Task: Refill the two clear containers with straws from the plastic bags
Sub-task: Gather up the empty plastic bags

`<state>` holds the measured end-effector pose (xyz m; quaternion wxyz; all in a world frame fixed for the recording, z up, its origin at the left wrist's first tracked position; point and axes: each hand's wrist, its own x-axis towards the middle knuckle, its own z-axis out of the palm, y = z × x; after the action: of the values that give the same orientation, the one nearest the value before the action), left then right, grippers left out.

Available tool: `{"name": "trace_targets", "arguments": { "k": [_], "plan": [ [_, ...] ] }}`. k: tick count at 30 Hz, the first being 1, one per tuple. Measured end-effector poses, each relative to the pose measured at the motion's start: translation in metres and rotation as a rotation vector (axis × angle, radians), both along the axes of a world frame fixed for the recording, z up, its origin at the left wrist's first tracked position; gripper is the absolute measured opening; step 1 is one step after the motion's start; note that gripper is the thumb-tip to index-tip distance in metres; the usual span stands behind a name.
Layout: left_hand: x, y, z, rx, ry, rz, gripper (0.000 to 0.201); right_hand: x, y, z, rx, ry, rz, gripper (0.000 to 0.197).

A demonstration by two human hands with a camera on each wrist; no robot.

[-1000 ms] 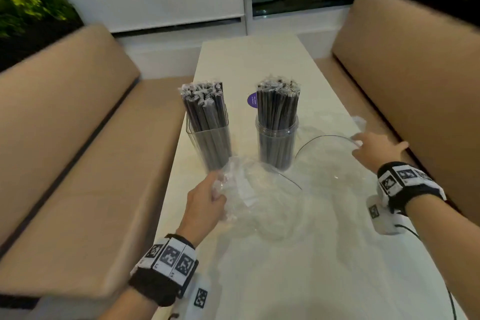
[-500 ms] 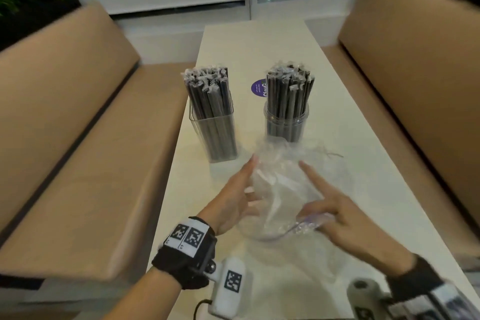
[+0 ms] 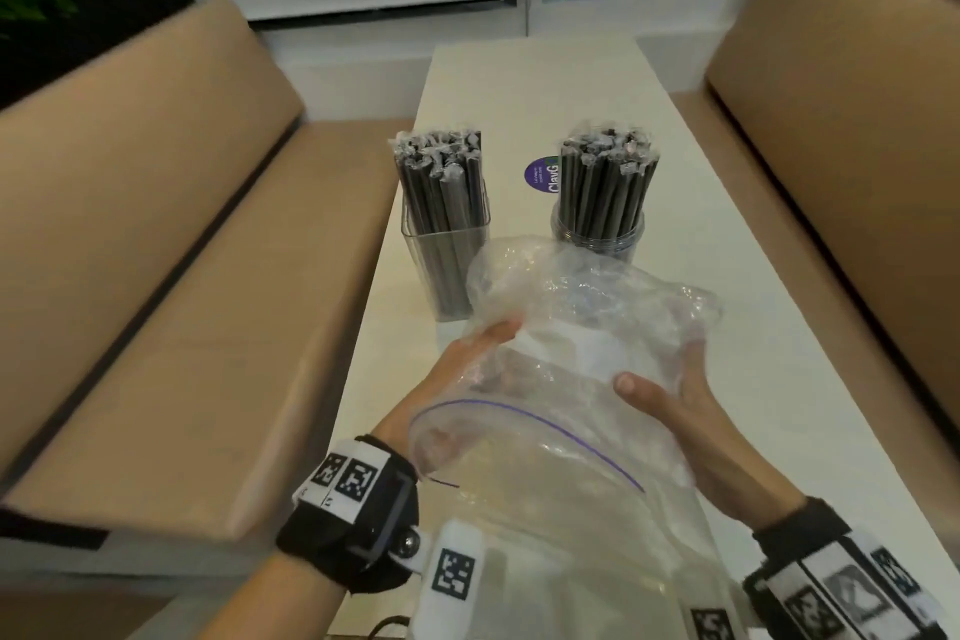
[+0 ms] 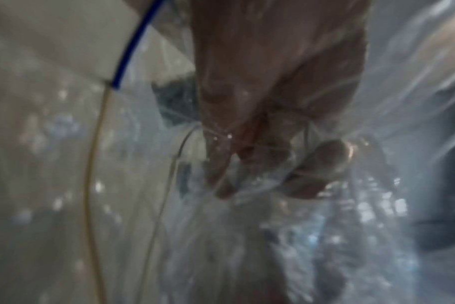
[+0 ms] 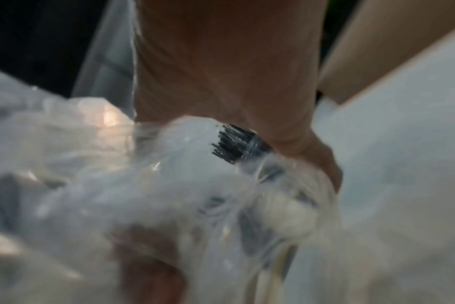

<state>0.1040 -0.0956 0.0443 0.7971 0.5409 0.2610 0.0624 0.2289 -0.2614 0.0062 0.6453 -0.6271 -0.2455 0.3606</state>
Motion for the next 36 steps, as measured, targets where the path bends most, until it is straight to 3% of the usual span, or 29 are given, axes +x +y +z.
{"name": "trace_targets", "arguments": {
  "k": [2,5,6,8,10,12,14,16,18,20,22,23,25,27,30,33,35,36],
  "plan": [
    [0.005,0.005,-0.005,0.113,0.005,0.000,0.018,-0.002,0.008,-0.002,0.047,0.204,0.099,0.081],
    [0.008,0.020,-0.008,0.401,0.105,0.164,0.075,0.002,0.022,-0.012,-0.090,0.068,0.020,0.035],
    [0.006,0.025,-0.006,0.563,0.104,0.222,0.075,0.005,0.025,-0.015,-0.152,-0.004,-0.036,0.025],
    [-0.002,0.034,-0.003,0.800,-0.047,0.296,0.053,0.008,0.029,-0.019,-0.218,-0.107,-0.084,0.029],
    [-0.012,0.035,0.006,0.897,-0.154,0.127,0.059,0.008,0.034,-0.018,-0.222,-0.127,-0.108,0.031],
    [-0.012,0.029,0.001,1.047,-0.005,-0.223,0.098,0.005,0.042,-0.011,-0.159,-0.081,-0.090,0.028],
    [-0.008,0.020,-0.016,1.180,0.205,-0.445,0.127,0.000,0.052,0.001,-0.048,0.034,0.034,0.026],
    [-0.005,0.016,-0.034,1.065,0.254,-0.384,0.118,-0.004,0.056,0.012,0.027,0.144,0.176,0.024],
    [-0.002,0.021,-0.047,0.942,0.220,-0.200,0.069,0.000,0.058,0.019,0.006,0.099,0.190,0.021],
    [-0.004,0.025,-0.052,0.985,0.272,-0.110,0.034,0.009,0.055,0.021,-0.086,-0.161,0.084,0.022],
    [-0.006,0.027,-0.050,1.054,0.300,-0.070,0.037,0.017,0.047,0.027,-0.110,-0.514,0.034,0.057],
    [-0.007,0.027,-0.047,1.062,0.297,-0.067,0.037,0.018,0.045,0.031,-0.078,-0.657,0.097,0.071],
    [-0.006,0.029,-0.038,1.045,0.245,-0.036,0.029,0.010,0.048,0.036,-0.043,-0.810,0.347,0.081],
    [-0.008,0.029,-0.025,0.820,0.078,0.097,0.025,-0.004,0.058,0.031,0.001,-0.769,0.490,0.088],
    [-0.009,0.028,-0.006,0.498,-0.195,0.309,0.015,-0.023,0.075,0.024,0.135,-0.462,0.463,0.102],
    [-0.018,0.036,0.000,0.355,-0.242,0.456,0.007,-0.035,0.094,0.026,0.187,-0.320,0.479,0.107],
    [-0.029,0.049,0.001,0.294,-0.254,0.459,0.008,-0.045,0.111,0.027,0.183,-0.359,0.468,0.103],
    [-0.038,0.059,0.003,0.293,-0.247,0.433,0.018,-0.050,0.121,0.027,0.185,-0.374,0.448,0.099]
  ]
}}
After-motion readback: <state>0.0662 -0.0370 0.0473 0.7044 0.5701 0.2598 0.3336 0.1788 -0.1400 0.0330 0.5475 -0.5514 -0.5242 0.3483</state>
